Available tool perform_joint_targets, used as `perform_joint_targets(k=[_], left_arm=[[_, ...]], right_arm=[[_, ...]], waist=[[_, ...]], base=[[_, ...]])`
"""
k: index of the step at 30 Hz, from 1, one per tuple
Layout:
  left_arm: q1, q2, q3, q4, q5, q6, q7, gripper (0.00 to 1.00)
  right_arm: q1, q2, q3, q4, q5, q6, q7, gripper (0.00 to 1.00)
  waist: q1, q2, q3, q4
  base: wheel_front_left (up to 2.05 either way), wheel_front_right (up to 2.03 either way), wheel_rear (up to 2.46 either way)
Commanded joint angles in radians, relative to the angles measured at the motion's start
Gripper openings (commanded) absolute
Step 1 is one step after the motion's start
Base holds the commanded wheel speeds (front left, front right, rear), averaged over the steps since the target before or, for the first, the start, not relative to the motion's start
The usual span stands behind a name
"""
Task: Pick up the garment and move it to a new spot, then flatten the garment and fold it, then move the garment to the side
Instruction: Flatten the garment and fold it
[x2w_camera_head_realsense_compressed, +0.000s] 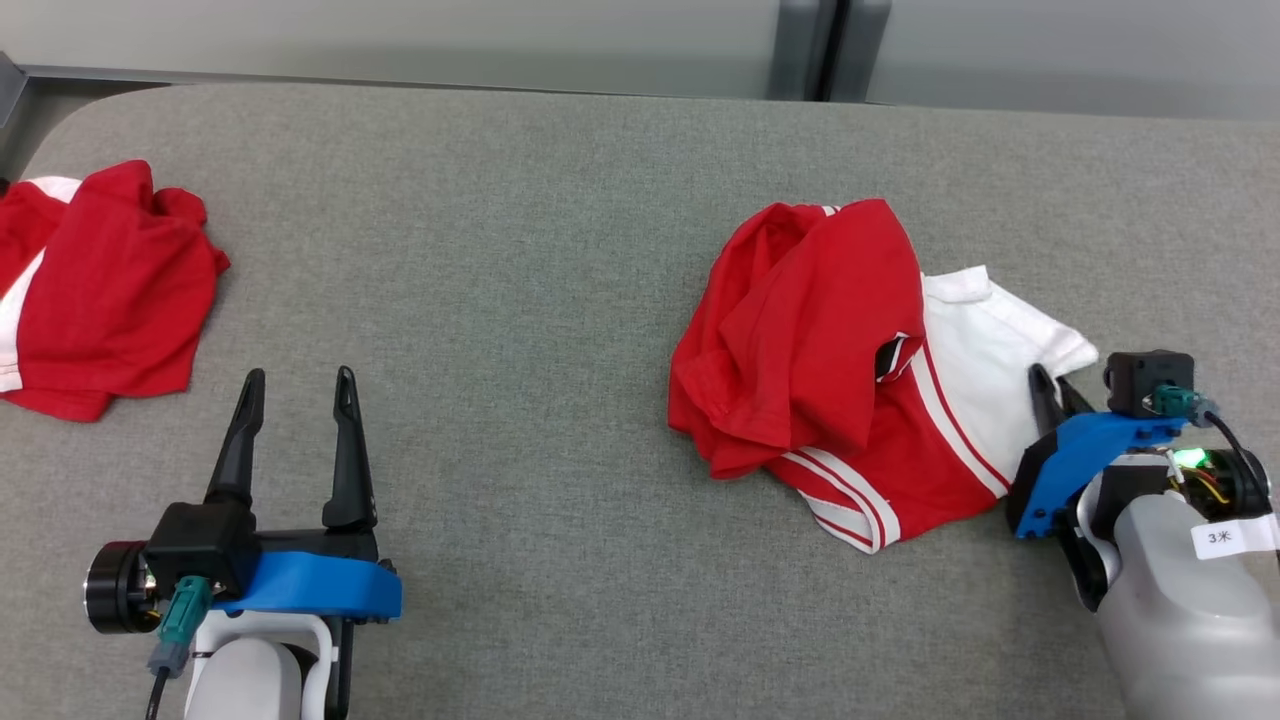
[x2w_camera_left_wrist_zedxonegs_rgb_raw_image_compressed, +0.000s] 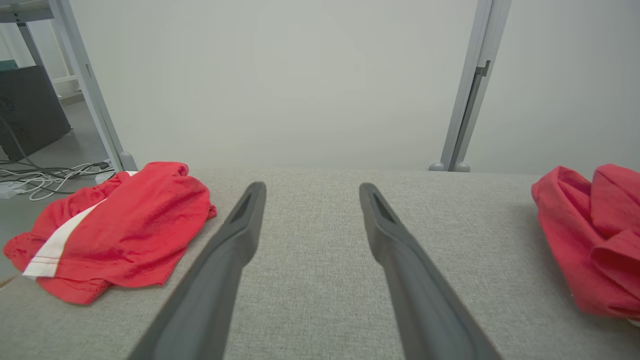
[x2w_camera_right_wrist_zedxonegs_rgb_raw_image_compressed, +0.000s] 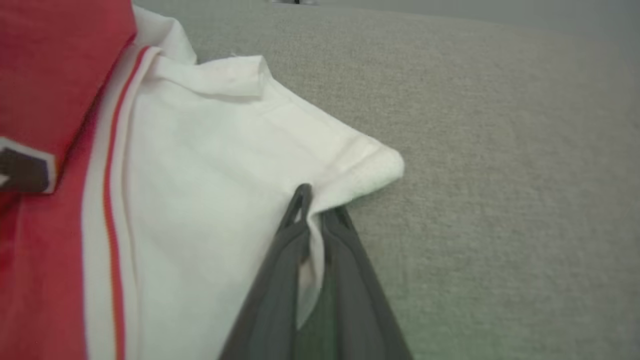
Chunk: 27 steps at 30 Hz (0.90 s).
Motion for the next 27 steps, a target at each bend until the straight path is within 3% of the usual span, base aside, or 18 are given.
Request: perform_joint_targets(k=[1,8,14,16,27], left_arm=[[-0.013,0.001,0.002,0.000,0.003,-0.004,-0.005,1.00],[0.024,-0.002,0.021,0.004,0.007,-0.004,-0.005,1.00],[0.055,-0.001,0.039,-0.011,0.008,-0.005,-0.005,1.00],[0.059,-0.001,0.044,-0.013,0.007,-0.005,-0.005,1.00],[0.077,-0.005,0.063,-0.016,0.001,-0.002,-0.005,1.00]], right_arm=[[-0.025,0.004,0.020,-0.005,0.010,0.003,-0.032,0.00],[-0.028,0.059,0.158,-0.124,0.094,0.002,-0.097,0.00],[0.011,0.104,0.382,-0.334,0.213,0.002,-0.100,0.00],[0.016,0.109,0.416,-0.364,0.231,0.002,-0.101,0.00],[0.083,0.115,0.908,-0.649,0.500,0.002,-0.095,0.00]], waist=[[0.0000,0.0000,-0.011,-0.001],[0.0000,0.0000,-0.079,0.000],[0.0000,0.0000,-0.121,0.016],[0.0000,0.0000,-0.124,0.020],[0.0000,0.0000,-0.132,0.067]], base=[[0.00,0.00,0.00],[0.00,0.00,0.00],[0.00,0.00,0.00],[0.00,0.00,0.00],[0.00,0.00,0.00]])
